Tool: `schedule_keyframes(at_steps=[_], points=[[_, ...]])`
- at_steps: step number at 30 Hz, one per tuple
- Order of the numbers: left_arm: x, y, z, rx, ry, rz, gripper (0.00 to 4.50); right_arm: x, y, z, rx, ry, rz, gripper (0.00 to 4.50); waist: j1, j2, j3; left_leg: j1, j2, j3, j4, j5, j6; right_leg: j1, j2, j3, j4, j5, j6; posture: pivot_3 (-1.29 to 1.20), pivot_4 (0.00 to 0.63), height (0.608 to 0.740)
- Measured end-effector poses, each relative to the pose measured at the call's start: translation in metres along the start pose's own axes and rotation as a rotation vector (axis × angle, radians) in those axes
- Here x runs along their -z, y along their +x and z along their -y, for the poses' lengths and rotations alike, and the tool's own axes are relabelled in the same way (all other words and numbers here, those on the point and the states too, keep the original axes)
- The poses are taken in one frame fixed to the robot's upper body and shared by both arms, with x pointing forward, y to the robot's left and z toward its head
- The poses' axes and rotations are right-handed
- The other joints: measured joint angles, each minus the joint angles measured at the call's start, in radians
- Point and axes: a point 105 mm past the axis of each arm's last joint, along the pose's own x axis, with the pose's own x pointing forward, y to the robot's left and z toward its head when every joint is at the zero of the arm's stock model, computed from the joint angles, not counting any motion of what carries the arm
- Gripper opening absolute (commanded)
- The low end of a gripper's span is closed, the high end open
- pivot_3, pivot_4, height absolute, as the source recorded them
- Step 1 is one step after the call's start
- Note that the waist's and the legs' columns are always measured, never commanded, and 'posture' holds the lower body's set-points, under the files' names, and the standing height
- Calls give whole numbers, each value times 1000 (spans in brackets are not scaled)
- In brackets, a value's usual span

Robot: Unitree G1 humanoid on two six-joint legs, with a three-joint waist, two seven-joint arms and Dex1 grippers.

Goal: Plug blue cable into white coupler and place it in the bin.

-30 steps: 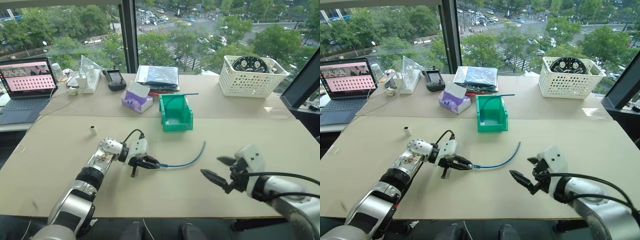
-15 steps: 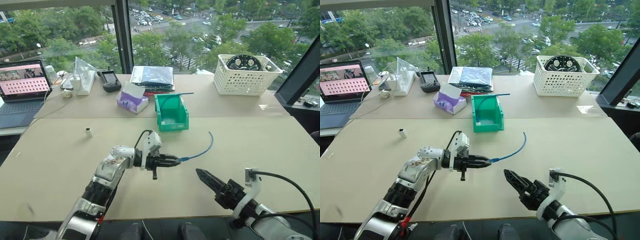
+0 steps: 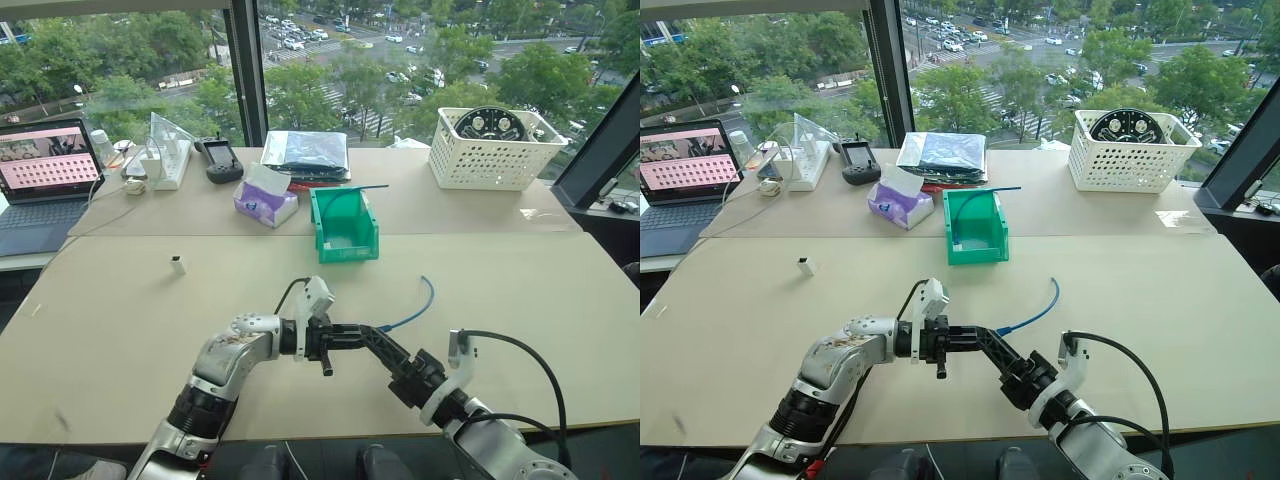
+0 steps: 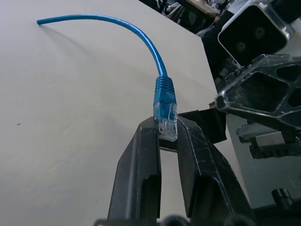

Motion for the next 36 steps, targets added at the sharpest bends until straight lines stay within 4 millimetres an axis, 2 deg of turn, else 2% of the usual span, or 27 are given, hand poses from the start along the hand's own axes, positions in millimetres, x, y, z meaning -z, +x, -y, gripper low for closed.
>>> schedule_keyframes(at_steps=[6,10,11,19,20,23,25,27,34,35,36], points=[[-1,-3,-1,-18,-12,-3,462,-6,-1,3,18,-3,41,4500,0,0,0,0,0,0,0,0,0,0,0,0,0,0,0,0,150,740],[-1,-3,-1,-20,-17,0,359,-11,-2,3,27,-6,73,3584,0,0,0,0,0,0,0,0,0,-1,0,0,0,0,0,0,150,740],[-1,-4,-1,-22,-18,-1,359,-12,-2,3,27,-7,75,3146,0,0,0,0,0,0,0,0,0,-1,0,0,0,0,0,0,150,740],[-1,-4,-1,-23,-21,-2,359,-7,2,1,27,-17,51,576,1,0,0,-2,0,0,0,0,0,-3,0,1,0,0,-1,0,150,740],[-1,-4,-2,-23,-22,-3,359,-7,2,1,26,-18,52,138,1,0,0,-2,0,0,0,0,0,-3,0,1,0,0,-1,0,150,740],[-1,-5,-1,-23,-25,1,359,-8,2,0,22,-13,57,63,1,0,0,-3,0,1,0,0,0,-4,0,1,0,0,-1,0,150,740],[-2,-5,-2,-26,-33,6,1113,-8,2,0,22,-7,66,0,1,0,0,-3,0,1,0,0,0,-5,0,1,0,0,-1,0,150,740],[-1,-5,-2,-28,-39,4,1563,-12,2,0,22,-2,95,0,1,0,0,-3,0,1,0,0,0,-5,0,1,0,0,-1,0,150,740],[3,-18,-4,-56,-28,-14,4160,-26,1,3,46,-18,183,0,0,0,0,-4,0,1,-1,0,0,-6,0,2,0,0,-1,0,150,740],[3,-22,-5,-60,-25,-19,4459,-29,0,4,56,-23,206,0,-1,0,0,-4,0,2,-1,0,0,-7,1,2,0,0,-1,0,150,740],[3,-27,-5,-64,-19,-24,4459,-32,0,5,65,-29,230,0,-1,0,0,-4,0,2,-1,0,0,-7,0,3,1,0,-1,0,150,740]])
